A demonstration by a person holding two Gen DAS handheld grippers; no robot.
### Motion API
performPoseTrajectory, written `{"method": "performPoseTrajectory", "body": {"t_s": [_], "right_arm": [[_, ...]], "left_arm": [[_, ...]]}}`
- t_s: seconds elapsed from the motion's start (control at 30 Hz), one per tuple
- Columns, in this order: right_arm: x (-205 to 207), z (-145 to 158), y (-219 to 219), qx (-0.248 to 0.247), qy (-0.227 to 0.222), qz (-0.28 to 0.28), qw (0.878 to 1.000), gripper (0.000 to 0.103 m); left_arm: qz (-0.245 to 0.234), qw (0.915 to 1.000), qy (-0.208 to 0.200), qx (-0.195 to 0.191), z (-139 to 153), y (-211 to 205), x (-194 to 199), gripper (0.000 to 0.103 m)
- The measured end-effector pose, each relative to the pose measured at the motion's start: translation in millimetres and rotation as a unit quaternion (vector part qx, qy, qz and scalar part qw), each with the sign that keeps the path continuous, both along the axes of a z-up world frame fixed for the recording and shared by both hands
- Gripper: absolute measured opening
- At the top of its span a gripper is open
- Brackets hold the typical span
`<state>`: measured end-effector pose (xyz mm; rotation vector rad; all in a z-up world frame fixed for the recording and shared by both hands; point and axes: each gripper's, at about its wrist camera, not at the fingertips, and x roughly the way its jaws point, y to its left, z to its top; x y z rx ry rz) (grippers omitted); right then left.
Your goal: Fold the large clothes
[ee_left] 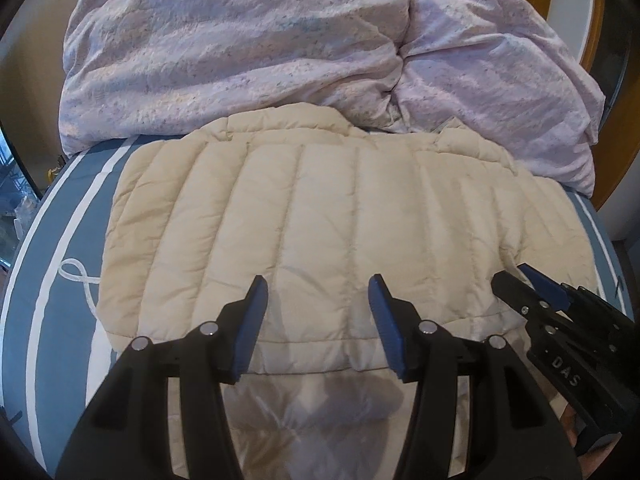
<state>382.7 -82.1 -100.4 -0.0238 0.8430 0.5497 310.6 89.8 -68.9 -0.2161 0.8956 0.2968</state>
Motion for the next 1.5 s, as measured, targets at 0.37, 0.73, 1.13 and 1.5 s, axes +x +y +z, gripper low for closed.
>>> {"method": "performPoseTrajectory", "body": {"t_s": [0.37, 0.73, 1.13, 1.5], "right_arm": [[11.9, -24.5, -0.5, -0.032, 0.023, -0.020, 0.999, 0.033], [17.9, -28.5, -2.7, -0.018, 0.032, -0.023, 0.999, 0.032], [-15.6, 6.7, -54.0, 0.020, 0.024, -0.007, 0.999, 0.083], [-80.3, 0.3, -199.7, 0.031, 0.059, -0.052, 0.996, 0.083]], "left_arm": [[0.016, 0.9997, 0.016, -0.008, -23.8, 16.7, 3.5, 0.054], [0.029, 0.9993, 0.024, 0.000, -42.0, 21.4, 12.9, 0.057], [0.017, 0.9997, 0.006, -0.018, -14.9, 31.5, -57.6, 0.069], [0.032, 0.9984, 0.002, -0.047, -33.6, 61.7, -208.9, 0.069]]}}
